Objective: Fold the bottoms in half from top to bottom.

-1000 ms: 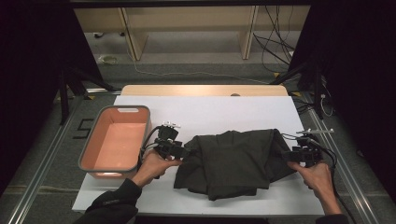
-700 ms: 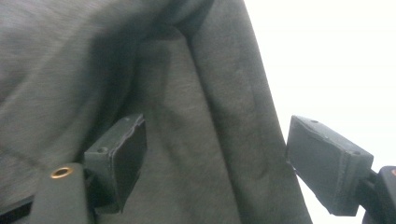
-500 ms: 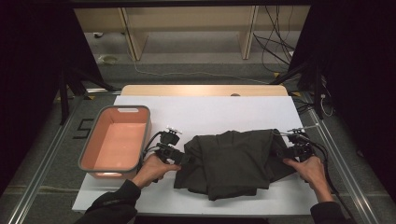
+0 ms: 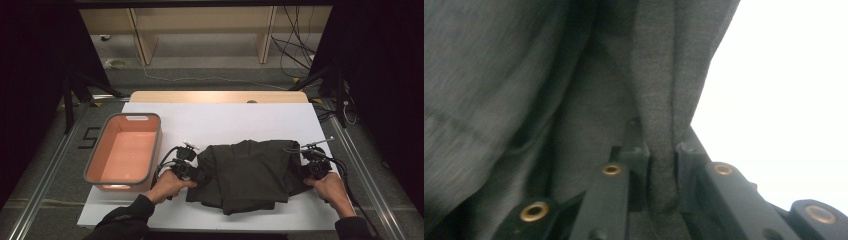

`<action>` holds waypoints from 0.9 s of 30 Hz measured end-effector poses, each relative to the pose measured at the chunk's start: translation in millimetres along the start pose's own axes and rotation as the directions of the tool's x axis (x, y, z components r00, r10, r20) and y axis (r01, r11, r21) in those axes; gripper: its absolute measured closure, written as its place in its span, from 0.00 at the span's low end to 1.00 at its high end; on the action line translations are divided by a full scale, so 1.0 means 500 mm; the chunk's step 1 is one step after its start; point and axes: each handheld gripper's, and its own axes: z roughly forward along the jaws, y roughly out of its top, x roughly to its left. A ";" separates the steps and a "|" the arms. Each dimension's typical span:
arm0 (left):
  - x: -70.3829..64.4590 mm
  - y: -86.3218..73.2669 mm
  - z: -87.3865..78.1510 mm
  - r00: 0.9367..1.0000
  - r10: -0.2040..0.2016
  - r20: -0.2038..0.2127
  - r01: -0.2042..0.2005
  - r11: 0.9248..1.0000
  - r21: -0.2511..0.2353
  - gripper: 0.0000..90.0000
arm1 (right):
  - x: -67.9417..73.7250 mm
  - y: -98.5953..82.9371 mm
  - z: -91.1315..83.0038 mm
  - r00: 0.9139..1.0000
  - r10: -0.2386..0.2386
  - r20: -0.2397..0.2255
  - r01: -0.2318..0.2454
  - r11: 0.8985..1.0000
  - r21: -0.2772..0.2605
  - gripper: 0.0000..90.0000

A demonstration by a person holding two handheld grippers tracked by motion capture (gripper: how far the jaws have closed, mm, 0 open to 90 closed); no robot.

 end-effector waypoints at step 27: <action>0.004 0.015 0.002 0.998 -0.055 0.013 0.055 0.999 -0.003 0.24 | 0.013 0.005 0.019 0.993 -0.068 -0.093 0.068 0.998 -0.008 0.27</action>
